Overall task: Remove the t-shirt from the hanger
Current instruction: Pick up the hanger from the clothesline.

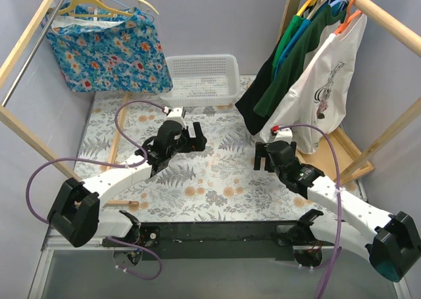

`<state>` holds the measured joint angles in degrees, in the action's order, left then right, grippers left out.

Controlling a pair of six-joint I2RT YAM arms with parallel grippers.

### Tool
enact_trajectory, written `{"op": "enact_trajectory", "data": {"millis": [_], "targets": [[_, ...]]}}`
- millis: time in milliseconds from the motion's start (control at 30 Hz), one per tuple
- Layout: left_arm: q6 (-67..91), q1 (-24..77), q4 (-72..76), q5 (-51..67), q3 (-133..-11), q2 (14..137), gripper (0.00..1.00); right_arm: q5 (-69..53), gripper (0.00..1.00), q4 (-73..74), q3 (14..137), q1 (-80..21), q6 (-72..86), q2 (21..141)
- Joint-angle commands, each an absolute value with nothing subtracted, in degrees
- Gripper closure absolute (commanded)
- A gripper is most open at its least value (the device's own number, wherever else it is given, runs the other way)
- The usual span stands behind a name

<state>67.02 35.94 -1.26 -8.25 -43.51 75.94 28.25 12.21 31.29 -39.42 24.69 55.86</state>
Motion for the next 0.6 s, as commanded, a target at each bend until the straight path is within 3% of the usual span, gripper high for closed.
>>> {"op": "enact_trajectory", "data": {"millis": [0,433,567], "targets": [[63.64,36.21,1.85,-6.51,-44.91,69.35,0.02,30.32,0.02,14.5,31.65,-39.73,25.22,50.55],[55.38,36.65,2.2,15.64,-67.92,77.51,0.02,25.85,0.14,14.51,25.32,-39.73,28.91,49.4],[54.24,40.15,2.37,16.79,-77.41,83.75,0.08,25.05,0.16,13.36,24.17,-39.64,29.09,47.73]]}}
